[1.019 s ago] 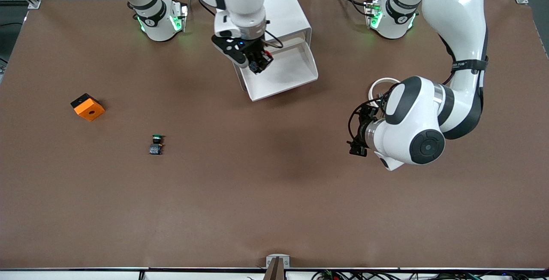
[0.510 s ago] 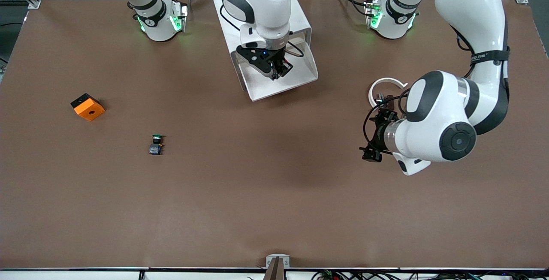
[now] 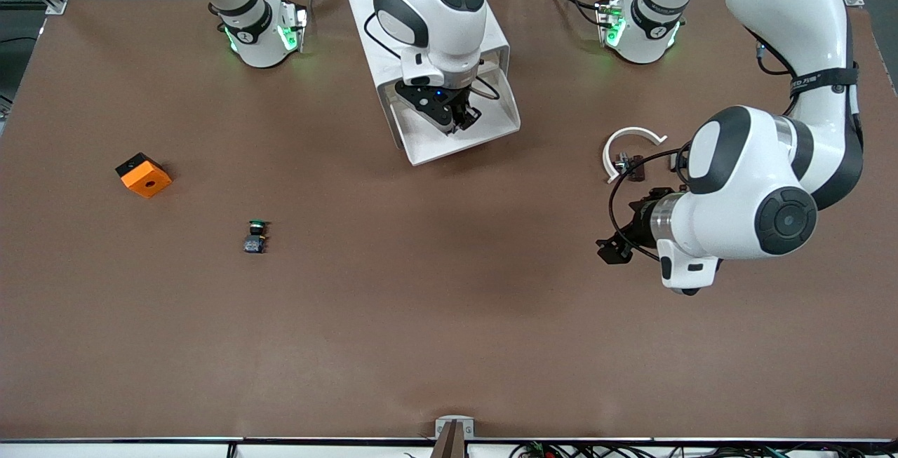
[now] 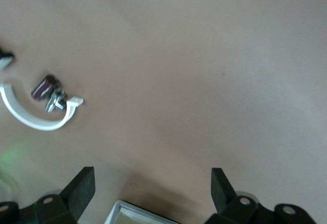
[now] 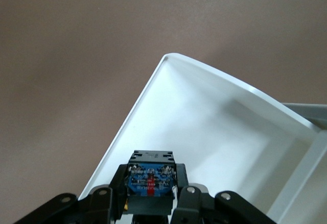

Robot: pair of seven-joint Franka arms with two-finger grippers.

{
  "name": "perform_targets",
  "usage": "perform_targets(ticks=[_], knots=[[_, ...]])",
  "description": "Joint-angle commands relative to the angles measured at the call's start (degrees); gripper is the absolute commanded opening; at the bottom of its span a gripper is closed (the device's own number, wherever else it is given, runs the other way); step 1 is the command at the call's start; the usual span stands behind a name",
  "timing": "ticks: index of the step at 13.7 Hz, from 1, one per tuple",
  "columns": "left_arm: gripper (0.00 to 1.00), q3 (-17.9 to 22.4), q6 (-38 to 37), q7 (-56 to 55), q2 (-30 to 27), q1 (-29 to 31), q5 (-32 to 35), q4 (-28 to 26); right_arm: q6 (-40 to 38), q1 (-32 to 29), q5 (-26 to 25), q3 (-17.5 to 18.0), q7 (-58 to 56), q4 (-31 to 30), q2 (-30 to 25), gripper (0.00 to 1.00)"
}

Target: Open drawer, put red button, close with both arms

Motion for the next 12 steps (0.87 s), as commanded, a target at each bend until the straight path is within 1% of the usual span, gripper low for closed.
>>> perform_targets(ticks=[1, 4, 5, 6, 10, 12], knots=[[1.00, 0.7, 1.1, 4.1, -1.5, -0.6, 1.6, -0.7, -1.2, 0.8, -1.4, -0.7, 0.7, 1.6, 0.8, 0.00], [1.00, 0.2, 2.2, 6.8, -2.6, -0.9, 5.1, -1.0, -1.2, 0.8, -1.4, -0.7, 0.6, 1.6, 0.8, 0.00], [1.00, 0.1, 2.3, 6.8, -2.6, -1.0, 5.2, -1.0, -1.2, 0.7, -1.4, -0.7, 0.7, 1.6, 0.8, 0.71], [1.00, 0.1, 2.3, 6.8, -2.6, -1.0, 5.2, -1.0, -1.2, 0.8, -1.4, -0.7, 1.0, 1.6, 0.8, 1.00], [1.00, 0.0, 5.5, 6.8, -2.6, -1.6, 5.4, -1.2, -1.2, 0.6, -1.5, -0.8, 0.2, 1.9, 0.5, 1.00], [1.00, -0.5, 7.0, 6.8, -2.6, -2.4, 5.4, -1.4, -1.9, -0.3, -1.5, -1.2, -2.8, 2.6, -0.3, 1.00]])
